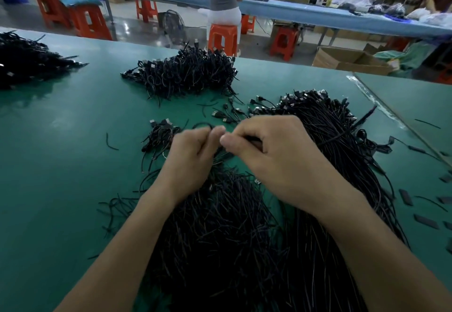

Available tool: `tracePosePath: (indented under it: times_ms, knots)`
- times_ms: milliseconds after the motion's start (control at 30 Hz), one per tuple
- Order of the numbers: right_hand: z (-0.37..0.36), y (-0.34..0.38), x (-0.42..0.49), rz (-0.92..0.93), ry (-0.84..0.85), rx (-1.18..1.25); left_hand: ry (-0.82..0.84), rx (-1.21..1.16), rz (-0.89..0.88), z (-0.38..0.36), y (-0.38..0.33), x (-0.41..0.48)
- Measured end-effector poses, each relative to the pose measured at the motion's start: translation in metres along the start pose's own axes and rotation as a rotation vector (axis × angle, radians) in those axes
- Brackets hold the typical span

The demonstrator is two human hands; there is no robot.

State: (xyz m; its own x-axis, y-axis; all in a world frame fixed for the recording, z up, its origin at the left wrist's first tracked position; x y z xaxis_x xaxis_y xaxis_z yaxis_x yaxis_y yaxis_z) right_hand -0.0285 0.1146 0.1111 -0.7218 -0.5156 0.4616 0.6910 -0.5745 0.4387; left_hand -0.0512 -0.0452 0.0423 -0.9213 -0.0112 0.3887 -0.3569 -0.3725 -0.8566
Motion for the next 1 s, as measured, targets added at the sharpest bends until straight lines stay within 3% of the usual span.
tracePosePath:
  times_ms: [133,300,400,567,767,900,1000]
  knots:
    - [-0.001,-0.011,0.009,-0.042,-0.050,0.040,0.358,-0.477,0.419,0.007,0.002,-0.017]
    - [-0.016,-0.036,-0.001,-0.177,-0.133,0.261,0.549,-0.735,0.522,0.018,-0.005,-0.026]
    - [-0.027,-0.039,-0.009,-0.240,-0.137,0.364,0.562,-0.937,0.500,0.018,-0.011,-0.024]
    - [-0.042,-0.032,-0.023,-0.248,-0.006,0.322,0.337,-1.222,0.423,0.011,-0.015,-0.018]
    - [-0.047,-0.020,-0.030,-0.172,0.182,0.098,0.183,-1.210,0.407,0.002,-0.004,-0.017]
    - [-0.044,-0.018,-0.037,-0.167,0.265,0.050,0.037,-0.953,0.330,-0.002,0.004,-0.018]
    - [-0.039,-0.014,-0.042,-0.119,0.281,0.064,0.038,-0.740,0.309,-0.003,0.004,-0.021]
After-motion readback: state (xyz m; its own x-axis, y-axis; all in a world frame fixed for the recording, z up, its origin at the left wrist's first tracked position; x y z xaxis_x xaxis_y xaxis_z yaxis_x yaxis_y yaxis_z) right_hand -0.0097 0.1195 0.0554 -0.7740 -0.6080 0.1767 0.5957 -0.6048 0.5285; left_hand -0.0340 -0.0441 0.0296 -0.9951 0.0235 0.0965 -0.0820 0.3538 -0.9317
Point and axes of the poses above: each hand's wrist, its own x-axis towards the middle knuckle, its own z-axis out of the back of the hand, y = z × x, the point moved 1 cm from there along x, towards the middle knuckle, and after that the axes turned 6 degrees about z, right-handed, at the moved point
